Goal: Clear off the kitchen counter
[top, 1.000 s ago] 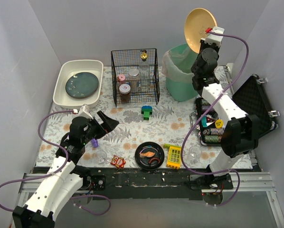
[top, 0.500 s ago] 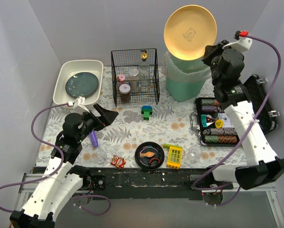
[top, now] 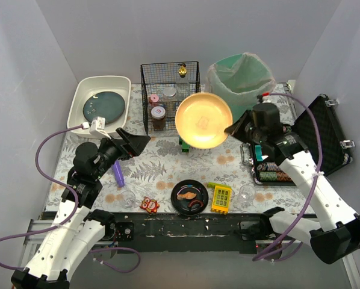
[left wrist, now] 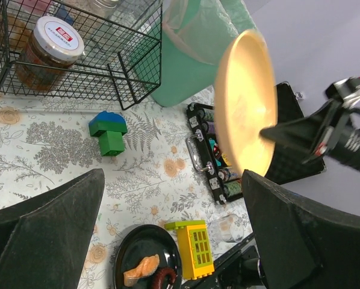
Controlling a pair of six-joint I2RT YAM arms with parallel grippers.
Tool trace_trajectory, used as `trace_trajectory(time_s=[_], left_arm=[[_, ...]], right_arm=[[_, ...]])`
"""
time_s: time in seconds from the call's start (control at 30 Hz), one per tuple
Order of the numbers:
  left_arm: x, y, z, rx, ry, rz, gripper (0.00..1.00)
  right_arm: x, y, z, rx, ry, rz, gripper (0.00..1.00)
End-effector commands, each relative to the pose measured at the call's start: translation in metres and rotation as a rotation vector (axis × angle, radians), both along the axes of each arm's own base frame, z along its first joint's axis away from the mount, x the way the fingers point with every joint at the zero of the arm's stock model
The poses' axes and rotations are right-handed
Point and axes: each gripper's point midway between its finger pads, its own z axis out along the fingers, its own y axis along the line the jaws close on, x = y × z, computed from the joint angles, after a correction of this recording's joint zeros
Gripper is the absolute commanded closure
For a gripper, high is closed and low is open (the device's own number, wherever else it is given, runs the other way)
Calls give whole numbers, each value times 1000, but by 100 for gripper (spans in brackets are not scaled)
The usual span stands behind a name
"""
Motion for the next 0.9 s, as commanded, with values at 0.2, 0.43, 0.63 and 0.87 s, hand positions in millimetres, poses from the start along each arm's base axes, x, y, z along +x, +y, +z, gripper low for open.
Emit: trace_trajectory(time_s=[0.2, 0.43, 0.63, 0.87], left_arm=[[-12, -4, -18, 4, 13, -44, 2], [-15, -5, -29, 12, 41, -61, 2], [-15, -5, -40, 26, 72, -61, 2], [-14, -8, -39, 13, 70, -74, 2]], right_arm=[[-87, 72, -48, 156, 147, 232, 99], [-111, 97, -49, 237, 157, 376, 99], [-119, 111, -43, 285, 149, 459, 99], [-120, 110, -56, 245, 184, 460, 99]])
